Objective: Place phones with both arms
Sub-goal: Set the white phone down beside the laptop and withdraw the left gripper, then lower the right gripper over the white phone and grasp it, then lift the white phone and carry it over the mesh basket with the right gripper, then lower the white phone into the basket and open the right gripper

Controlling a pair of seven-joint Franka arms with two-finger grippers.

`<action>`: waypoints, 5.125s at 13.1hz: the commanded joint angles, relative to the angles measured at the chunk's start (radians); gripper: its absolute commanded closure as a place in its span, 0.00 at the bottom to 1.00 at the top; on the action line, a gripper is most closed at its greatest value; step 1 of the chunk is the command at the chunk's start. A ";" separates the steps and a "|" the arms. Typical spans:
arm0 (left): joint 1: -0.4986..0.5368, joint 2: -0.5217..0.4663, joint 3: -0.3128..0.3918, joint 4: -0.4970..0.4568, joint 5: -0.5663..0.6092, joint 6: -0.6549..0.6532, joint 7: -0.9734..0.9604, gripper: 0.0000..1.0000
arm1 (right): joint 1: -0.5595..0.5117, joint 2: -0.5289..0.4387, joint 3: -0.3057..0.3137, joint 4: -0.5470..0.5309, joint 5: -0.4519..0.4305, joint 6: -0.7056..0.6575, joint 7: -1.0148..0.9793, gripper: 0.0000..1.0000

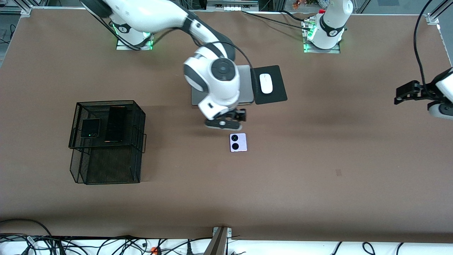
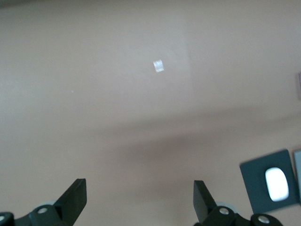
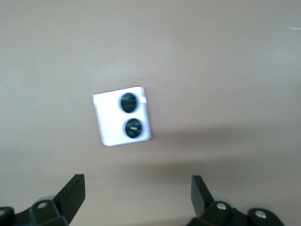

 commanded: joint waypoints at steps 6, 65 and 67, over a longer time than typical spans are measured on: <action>-0.100 -0.199 0.077 -0.266 -0.002 0.130 -0.061 0.00 | 0.062 0.176 -0.047 0.069 -0.139 0.176 -0.002 0.00; -0.098 -0.197 0.060 -0.264 -0.002 0.097 -0.061 0.00 | -0.158 -0.272 -0.829 -0.410 0.660 0.015 -1.279 1.00; -0.098 -0.197 0.060 -0.264 -0.002 0.097 -0.061 0.00 | -0.163 -0.243 -0.829 -0.408 0.675 0.061 -1.276 1.00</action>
